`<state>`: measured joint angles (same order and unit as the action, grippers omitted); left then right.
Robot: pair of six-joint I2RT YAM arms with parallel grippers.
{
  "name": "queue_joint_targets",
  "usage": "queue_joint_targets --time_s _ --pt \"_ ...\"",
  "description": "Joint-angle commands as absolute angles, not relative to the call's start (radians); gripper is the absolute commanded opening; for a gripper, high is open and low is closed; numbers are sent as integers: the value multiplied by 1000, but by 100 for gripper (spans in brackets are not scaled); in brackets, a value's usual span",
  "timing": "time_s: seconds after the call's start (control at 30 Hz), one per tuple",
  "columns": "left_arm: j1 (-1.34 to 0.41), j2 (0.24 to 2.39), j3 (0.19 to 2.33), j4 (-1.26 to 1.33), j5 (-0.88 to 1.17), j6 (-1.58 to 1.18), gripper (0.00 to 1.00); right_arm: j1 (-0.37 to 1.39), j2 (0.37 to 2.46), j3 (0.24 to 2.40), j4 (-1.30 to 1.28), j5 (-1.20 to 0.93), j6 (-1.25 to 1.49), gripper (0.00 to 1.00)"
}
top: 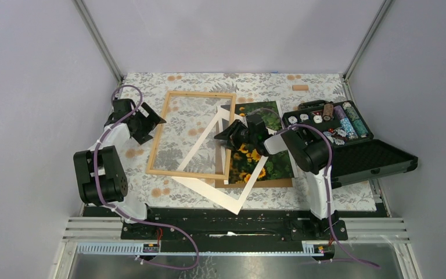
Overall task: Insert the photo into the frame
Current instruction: Place the photo frame item in the photo frame.
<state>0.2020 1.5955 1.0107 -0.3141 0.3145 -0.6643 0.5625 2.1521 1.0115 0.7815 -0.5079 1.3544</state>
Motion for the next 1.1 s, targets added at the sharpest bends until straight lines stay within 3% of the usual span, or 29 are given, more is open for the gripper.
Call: queue_joint_targets --time_s 0.0,0.17,0.53,0.87,1.07 --pt "207 1542 1041 -301 290 -634 99 573 2055 1027 571 -456 1230 52" --pt "207 1539 1040 -296 290 -630 99 574 1979 1060 378 -411 1111 61" --pt "208 1567 1067 -288 317 -658 99 574 1801 1103 53 -258 719 65" --pt "189 1670 1130 -333 362 -626 99 632 1908 1233 103 -395 580 61" --pt "101 1621 1097 -408 108 -540 99 633 1966 1247 143 -400 596 59"
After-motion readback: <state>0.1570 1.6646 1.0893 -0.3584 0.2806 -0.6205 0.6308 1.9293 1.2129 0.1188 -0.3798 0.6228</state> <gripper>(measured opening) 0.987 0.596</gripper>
